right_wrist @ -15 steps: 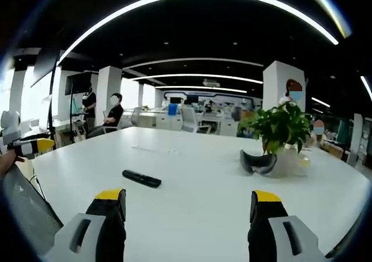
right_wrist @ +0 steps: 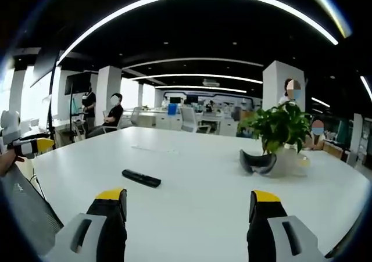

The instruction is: Press the specified remote control buttons in sequence, fully releasing each button before pressing the next.

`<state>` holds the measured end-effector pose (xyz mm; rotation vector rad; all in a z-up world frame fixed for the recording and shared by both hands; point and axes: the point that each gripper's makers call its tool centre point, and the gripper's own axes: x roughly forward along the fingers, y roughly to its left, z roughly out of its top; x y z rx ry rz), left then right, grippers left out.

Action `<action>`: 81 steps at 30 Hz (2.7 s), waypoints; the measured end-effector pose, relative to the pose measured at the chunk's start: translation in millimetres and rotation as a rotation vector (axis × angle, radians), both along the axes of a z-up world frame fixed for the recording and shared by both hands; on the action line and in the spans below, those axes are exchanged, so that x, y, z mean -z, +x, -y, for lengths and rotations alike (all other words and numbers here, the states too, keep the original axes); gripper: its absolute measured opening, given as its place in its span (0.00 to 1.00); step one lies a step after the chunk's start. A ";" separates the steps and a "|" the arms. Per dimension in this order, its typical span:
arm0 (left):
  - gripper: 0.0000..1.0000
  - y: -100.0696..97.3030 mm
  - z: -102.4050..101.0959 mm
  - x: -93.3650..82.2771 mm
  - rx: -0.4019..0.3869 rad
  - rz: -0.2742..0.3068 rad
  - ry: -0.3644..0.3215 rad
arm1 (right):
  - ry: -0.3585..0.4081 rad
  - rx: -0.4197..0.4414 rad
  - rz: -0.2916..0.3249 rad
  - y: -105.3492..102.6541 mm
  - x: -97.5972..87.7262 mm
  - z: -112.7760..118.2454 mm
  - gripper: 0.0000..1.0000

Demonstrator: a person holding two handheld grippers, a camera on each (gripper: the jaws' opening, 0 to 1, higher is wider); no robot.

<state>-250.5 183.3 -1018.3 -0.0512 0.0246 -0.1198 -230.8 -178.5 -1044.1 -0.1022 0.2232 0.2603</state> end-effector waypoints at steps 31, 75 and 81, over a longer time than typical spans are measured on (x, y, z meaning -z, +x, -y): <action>0.98 0.5 3.2 4.5 0.014 -0.029 -0.003 | 0.013 -0.014 0.007 -1.0 -2.1 -2.4 0.82; 0.96 -38.1 49.1 156.8 0.451 -0.942 0.100 | -0.045 0.002 -0.081 -1.2 15.9 8.4 0.66; 0.91 -45.6 56.0 164.3 0.553 -1.008 0.223 | -0.048 -0.004 -0.102 -2.1 20.2 9.4 0.59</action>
